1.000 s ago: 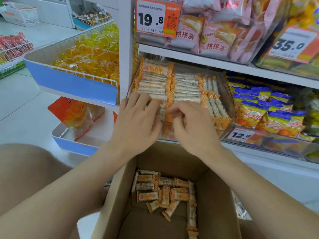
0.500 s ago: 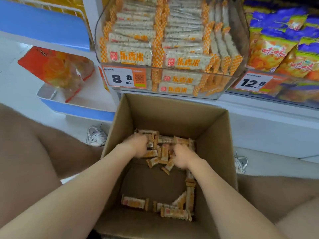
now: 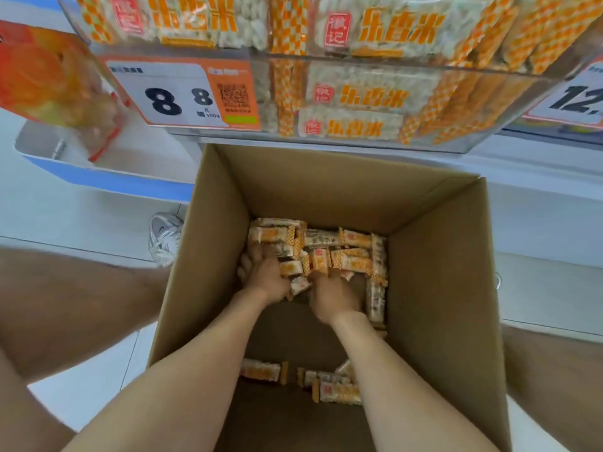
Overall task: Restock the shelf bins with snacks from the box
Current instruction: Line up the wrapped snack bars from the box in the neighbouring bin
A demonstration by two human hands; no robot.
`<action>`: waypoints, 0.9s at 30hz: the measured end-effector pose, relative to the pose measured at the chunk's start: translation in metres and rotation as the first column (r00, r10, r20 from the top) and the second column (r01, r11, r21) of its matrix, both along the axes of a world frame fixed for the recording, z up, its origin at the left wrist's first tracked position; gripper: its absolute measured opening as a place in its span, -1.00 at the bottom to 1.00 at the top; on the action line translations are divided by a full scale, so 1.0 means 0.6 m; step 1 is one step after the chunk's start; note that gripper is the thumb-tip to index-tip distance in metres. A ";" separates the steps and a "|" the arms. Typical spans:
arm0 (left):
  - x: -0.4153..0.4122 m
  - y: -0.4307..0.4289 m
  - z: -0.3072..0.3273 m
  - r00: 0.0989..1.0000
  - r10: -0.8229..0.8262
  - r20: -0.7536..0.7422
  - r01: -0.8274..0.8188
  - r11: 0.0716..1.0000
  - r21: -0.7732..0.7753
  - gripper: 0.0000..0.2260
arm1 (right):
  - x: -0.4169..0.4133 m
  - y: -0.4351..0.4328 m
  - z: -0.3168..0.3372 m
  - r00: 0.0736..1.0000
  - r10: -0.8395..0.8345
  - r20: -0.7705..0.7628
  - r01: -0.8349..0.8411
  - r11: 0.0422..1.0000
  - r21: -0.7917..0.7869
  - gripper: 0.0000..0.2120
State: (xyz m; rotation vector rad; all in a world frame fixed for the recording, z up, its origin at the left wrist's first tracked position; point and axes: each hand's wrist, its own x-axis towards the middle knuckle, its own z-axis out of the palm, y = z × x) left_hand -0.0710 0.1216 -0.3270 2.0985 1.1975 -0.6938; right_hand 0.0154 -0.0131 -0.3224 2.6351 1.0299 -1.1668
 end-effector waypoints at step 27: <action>0.002 -0.112 -0.027 0.978 0.011 0.208 0.005 0.997 -0.077 -0.82 | 0.027 -0.082 0.023 0.770 -0.541 -0.339 0.636 0.696 0.335 -0.54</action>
